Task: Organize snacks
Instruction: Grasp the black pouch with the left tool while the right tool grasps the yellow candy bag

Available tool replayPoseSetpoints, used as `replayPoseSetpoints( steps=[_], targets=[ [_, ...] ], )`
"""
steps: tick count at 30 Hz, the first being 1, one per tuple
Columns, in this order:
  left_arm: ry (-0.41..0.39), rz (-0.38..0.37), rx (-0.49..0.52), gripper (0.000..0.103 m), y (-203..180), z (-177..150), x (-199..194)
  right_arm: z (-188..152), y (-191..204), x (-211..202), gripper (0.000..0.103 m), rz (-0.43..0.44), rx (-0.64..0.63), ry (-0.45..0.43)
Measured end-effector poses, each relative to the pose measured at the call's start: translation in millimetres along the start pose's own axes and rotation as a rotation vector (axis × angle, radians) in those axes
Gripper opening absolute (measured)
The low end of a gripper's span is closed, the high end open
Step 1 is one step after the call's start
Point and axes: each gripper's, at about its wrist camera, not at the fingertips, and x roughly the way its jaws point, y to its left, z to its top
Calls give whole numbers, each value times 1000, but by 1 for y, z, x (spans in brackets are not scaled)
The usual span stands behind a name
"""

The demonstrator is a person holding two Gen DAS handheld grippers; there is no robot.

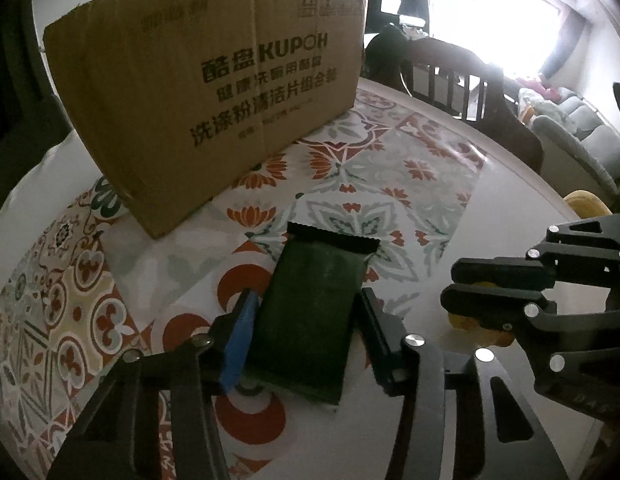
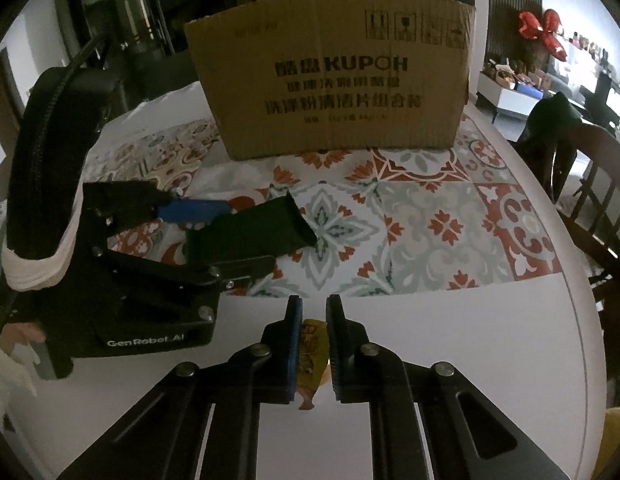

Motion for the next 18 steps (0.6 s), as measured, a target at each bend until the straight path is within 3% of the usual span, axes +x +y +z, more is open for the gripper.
replayPoseSetpoints(
  steps=[18],
  targets=[
    [-61,124,-143,47,-8,-2,-38,5,-8,-5,9,36,5,-34]
  ],
)
